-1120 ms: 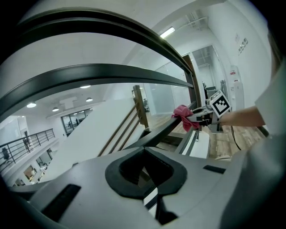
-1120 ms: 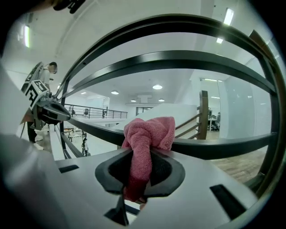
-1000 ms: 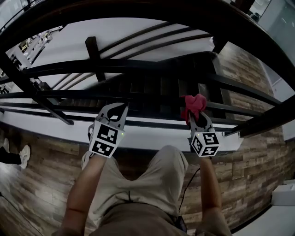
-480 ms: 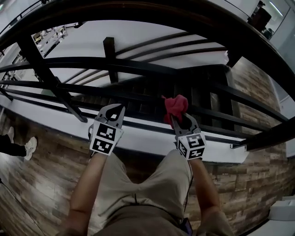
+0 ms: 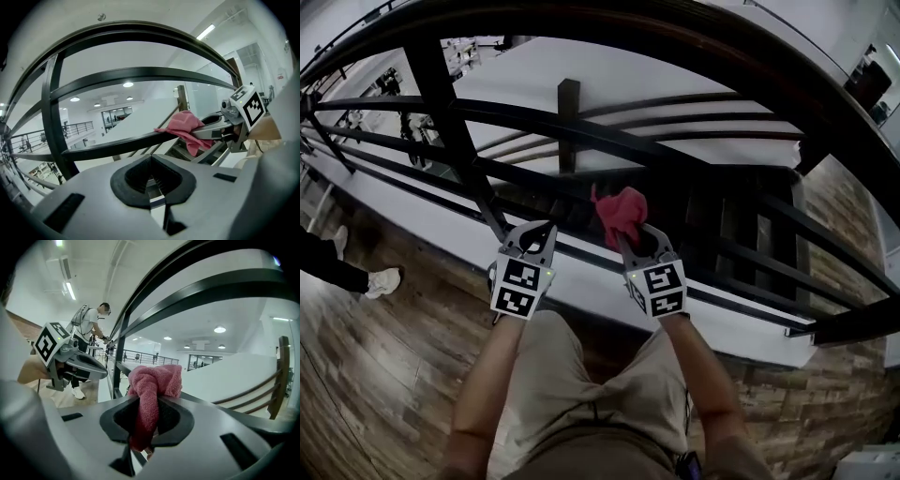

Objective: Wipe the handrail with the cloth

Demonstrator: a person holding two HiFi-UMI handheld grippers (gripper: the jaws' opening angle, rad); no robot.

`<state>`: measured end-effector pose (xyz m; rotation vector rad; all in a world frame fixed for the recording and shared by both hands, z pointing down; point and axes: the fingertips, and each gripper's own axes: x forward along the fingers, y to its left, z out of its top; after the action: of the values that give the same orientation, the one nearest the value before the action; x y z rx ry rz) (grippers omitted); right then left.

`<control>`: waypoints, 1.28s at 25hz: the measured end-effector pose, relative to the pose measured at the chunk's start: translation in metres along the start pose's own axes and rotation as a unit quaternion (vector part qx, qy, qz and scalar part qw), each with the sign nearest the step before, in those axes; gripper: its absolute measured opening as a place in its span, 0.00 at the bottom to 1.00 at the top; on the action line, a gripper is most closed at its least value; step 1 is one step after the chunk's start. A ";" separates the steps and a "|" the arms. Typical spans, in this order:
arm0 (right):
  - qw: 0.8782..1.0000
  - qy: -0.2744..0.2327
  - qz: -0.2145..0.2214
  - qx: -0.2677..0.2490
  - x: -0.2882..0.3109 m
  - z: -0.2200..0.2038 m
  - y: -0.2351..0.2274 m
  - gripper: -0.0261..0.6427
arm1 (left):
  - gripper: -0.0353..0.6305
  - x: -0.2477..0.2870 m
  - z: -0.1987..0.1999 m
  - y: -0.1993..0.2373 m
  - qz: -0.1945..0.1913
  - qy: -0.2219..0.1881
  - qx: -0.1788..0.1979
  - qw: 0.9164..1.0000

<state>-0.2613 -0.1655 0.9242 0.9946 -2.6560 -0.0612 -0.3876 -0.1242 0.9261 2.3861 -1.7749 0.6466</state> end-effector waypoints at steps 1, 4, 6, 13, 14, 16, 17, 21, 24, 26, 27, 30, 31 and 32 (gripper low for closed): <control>1.000 -0.003 0.009 0.001 0.015 0.006 0.013 0.14 | 0.08 -0.004 -0.005 0.010 0.007 0.003 -0.002 1.000; 0.999 -0.013 0.034 0.014 0.059 0.025 0.048 0.14 | 0.08 -0.018 -0.022 0.039 0.030 0.013 -0.007 0.999; 0.999 -0.019 0.045 0.023 0.088 0.036 0.072 0.14 | 0.08 -0.027 -0.031 0.059 0.049 0.019 -0.011 0.999; 0.992 -0.065 0.047 0.095 0.189 0.078 0.155 0.14 | 0.08 -0.066 -0.072 0.130 0.123 0.041 -0.037 0.991; 0.992 -0.068 0.047 0.100 0.201 0.083 0.165 0.14 | 0.08 -0.072 -0.078 0.137 0.132 0.045 -0.039 0.989; 0.991 -0.069 0.051 0.104 0.224 0.093 0.183 0.14 | 0.08 -0.084 -0.088 0.148 0.147 0.053 -0.045 0.987; 0.991 -0.065 0.054 0.104 0.235 0.098 0.193 0.14 | 0.08 -0.090 -0.094 0.153 0.154 0.057 -0.048 0.985; 0.990 -0.048 0.096 0.089 0.260 0.116 0.227 0.14 | 0.08 -0.105 -0.106 0.165 0.173 0.066 -0.053 0.981; 0.986 -0.036 0.150 0.066 0.229 0.105 0.248 0.14 | 0.08 -0.108 -0.108 0.165 0.174 0.064 -0.048 0.982; 0.988 0.013 0.151 0.034 0.220 0.070 0.249 0.14 | 0.08 -0.104 -0.112 0.167 0.170 0.068 -0.046 0.982; 0.989 0.042 0.140 0.023 0.224 0.048 0.244 0.14 | 0.08 -0.100 -0.115 0.167 0.167 0.070 -0.048 0.982; 0.987 0.109 0.110 0.037 0.244 0.002 0.222 0.14 | 0.08 -0.089 -0.124 0.160 0.156 0.078 -0.051 0.983; 0.986 0.124 0.103 0.044 0.253 -0.005 0.217 0.14 | 0.08 -0.086 -0.125 0.158 0.153 0.081 -0.050 0.984; 0.984 0.139 0.098 0.048 0.262 -0.010 0.214 0.14 | 0.08 -0.083 -0.127 0.156 0.151 0.084 -0.048 0.984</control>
<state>-0.5815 -0.1726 1.0341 0.7038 -2.4997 0.2344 -0.5874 -0.0585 0.9826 1.9544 -2.0591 0.7497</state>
